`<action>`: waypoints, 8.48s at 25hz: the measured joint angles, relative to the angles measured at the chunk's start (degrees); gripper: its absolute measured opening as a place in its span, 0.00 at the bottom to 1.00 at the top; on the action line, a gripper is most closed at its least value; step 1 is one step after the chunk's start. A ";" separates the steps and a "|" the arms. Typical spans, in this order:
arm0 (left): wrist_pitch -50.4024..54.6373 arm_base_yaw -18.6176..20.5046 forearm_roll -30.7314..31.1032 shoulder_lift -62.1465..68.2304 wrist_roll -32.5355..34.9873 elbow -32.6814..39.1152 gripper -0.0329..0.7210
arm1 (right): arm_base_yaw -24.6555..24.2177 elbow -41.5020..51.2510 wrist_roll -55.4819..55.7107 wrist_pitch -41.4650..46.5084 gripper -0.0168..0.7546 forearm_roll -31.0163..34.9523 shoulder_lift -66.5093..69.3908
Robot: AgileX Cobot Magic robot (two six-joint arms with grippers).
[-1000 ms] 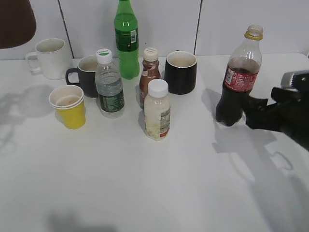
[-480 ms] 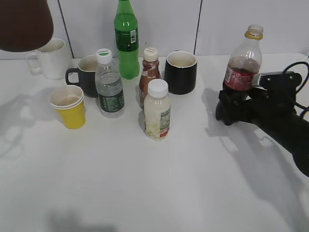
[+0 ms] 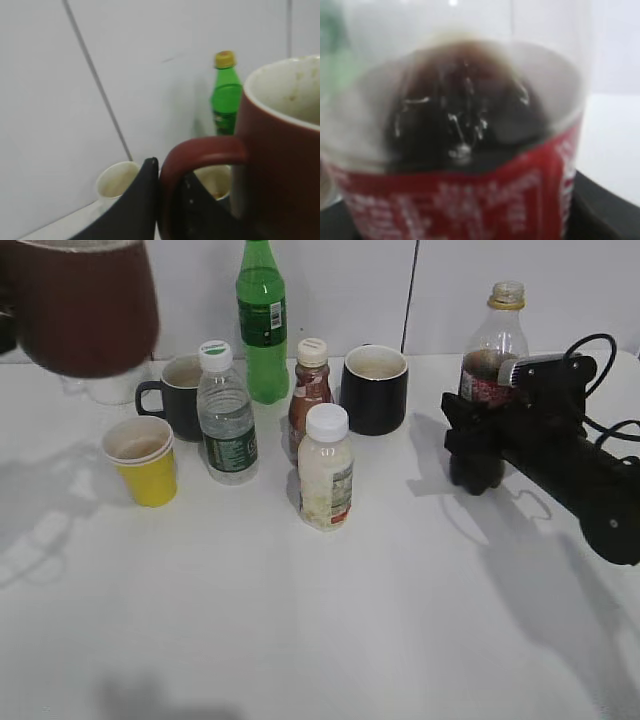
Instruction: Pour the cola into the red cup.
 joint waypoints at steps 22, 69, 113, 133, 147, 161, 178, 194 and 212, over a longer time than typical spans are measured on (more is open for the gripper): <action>-5.35 -20.63 2.08 12.58 0.00 0.00 0.11 | 13.48 6.42 -53.88 27.95 0.63 3.37 -32.13; -15.53 -23.89 0.36 21.84 0.20 0.00 0.11 | 13.54 4.44 -73.89 27.47 0.63 1.58 -32.47; -48.46 24.35 0.31 64.02 0.01 -14.42 0.11 | 0.68 4.39 6.44 14.32 0.63 -11.32 -25.56; -52.27 24.35 0.80 67.10 -0.93 -11.23 0.37 | 0.68 4.39 8.95 13.73 0.63 -11.66 -25.56; -52.31 24.35 -2.52 56.90 -1.04 2.22 0.42 | 0.68 4.39 3.33 4.58 0.63 -4.69 -13.45; -52.28 24.35 -2.94 50.09 -1.04 6.15 0.42 | 0.68 4.43 2.95 0.07 0.63 -0.71 -2.68; -52.29 24.35 -2.41 48.55 -1.04 6.15 0.42 | 0.68 8.43 1.81 -2.54 0.80 -0.76 -3.31; -37.67 23.24 0.52 24.72 -9.93 6.21 0.42 | 0.68 4.74 1.67 14.30 0.80 -1.18 -32.19; 50.38 13.54 -12.80 -43.53 -10.76 3.09 0.42 | 12.01 -0.41 8.15 99.87 0.79 -4.02 -83.18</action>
